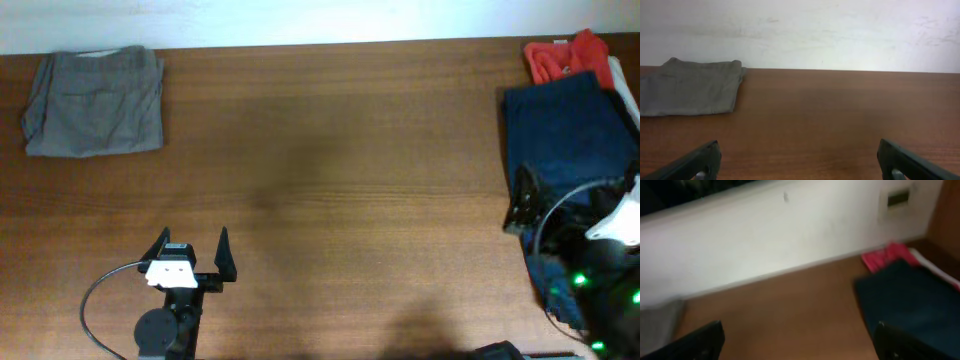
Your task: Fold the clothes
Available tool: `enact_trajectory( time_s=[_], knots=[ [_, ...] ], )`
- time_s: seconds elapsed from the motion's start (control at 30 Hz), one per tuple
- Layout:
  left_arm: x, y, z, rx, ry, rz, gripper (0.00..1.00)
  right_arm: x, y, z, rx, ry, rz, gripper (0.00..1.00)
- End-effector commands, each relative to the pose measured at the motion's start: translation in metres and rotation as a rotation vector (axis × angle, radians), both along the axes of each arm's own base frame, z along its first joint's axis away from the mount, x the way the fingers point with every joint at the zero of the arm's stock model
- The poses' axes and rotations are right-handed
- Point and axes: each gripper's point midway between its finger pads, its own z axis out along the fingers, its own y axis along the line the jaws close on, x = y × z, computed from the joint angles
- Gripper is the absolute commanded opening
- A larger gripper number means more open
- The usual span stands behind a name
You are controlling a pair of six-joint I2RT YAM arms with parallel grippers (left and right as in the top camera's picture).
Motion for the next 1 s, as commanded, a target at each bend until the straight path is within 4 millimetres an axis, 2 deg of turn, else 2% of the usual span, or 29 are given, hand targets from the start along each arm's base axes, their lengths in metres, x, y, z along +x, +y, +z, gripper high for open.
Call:
enact_trajectory(
  time_s=[0.0,0.03,0.13,0.17,0.3,0.4,0.53,0.67,0.83,0.97],
  knots=[
    [0.000,0.000,-0.002,0.012,0.000,0.001,0.99,-0.004,0.001,-0.062,0.031,-0.042,0.016,0.98],
    [0.000,0.000,-0.002,0.012,0.000,0.001,0.99,-0.003,0.002,-0.085,0.044,-0.079,0.027,0.98],
    [0.000,0.000,-0.002,0.012,0.001,0.001,0.99,0.005,0.008,-0.131,0.071,-0.153,0.068,0.98],
    [0.000,0.000,-0.002,0.012,0.000,0.001,0.99,0.012,0.013,-0.154,0.084,-0.196,0.109,0.98],
    [0.000,0.000,-0.002,0.012,0.000,0.001,0.99,0.021,0.017,-0.199,0.092,-0.260,0.162,0.98],
    [0.000,0.000,-0.002,0.012,0.001,0.001,0.99,0.024,0.007,-0.213,0.084,-0.259,0.104,0.98],
    [0.000,0.000,-0.002,0.012,0.000,0.001,0.99,0.027,-0.010,-0.219,0.071,-0.267,0.005,0.98],
    [0.000,0.000,-0.002,0.012,0.000,0.001,0.99,0.032,-0.006,-0.230,0.073,-0.299,0.026,0.98],
    [0.000,0.000,-0.002,0.012,0.000,0.001,0.99,0.032,-0.005,-0.232,0.031,-0.289,0.033,0.98],
    [0.000,0.000,-0.002,0.012,0.000,0.001,0.99,0.031,-0.005,-0.257,-0.058,-0.183,0.046,0.98]
  ],
)
